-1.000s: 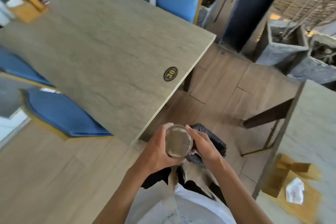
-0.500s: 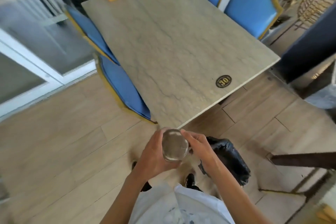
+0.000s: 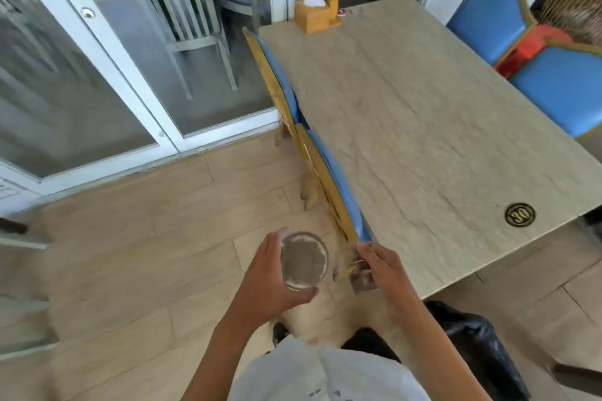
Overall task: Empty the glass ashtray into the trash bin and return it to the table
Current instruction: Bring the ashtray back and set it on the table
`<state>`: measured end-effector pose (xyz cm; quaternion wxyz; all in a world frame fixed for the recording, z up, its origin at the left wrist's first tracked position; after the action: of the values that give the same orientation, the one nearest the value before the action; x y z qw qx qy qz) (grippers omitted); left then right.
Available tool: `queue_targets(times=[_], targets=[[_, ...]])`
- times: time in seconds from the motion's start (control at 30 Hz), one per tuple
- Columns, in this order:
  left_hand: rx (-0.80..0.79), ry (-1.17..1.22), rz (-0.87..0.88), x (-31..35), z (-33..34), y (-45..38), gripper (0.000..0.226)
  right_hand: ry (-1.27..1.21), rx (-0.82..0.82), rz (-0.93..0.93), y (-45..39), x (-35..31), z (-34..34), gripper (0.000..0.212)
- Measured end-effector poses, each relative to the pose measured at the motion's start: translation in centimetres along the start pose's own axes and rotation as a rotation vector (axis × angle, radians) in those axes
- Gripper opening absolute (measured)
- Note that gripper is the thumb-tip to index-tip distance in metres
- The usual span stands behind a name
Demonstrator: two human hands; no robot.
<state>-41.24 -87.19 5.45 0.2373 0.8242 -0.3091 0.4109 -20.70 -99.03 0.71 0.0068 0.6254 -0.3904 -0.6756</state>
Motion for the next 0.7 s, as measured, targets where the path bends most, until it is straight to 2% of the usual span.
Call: queue_targets(times=[0.17,0.3,0.57,0.7], targets=[[0.053,0.003,-0.013,-3.9,-6.6,-3.2,0.108,0.041,0.048,0.004,-3.3,-2.6,3.7,0.025],[0.048,-0.005,-0.002,-5.5,-9.2,-6.8,0.108,0.075,0.089,-0.01,-6.5,-5.1,5.0,0.025],[-0.056,-0.028,0.045,-6.7,-13.5,-20.0,0.105,-0.06,0.212,-0.104,-18.2,-12.0,7.7,0.024],[-0.132,-0.072,0.095,-5.8,-15.7,-26.5,0.104,-0.019,0.289,-0.102,-23.1,-14.8,7.4,0.026]])
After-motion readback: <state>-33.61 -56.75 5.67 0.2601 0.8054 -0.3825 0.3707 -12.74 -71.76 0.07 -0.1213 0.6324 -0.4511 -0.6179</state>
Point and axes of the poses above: each hand's wrist, its own y-axis away from the middle knuckle, its own z-axis out of the palm, x = y × z, the point moved 6 cm from there along -y, towards the middle knuckle, and after that the axes turned 4 degrees about -x, right-handed, at the moved point
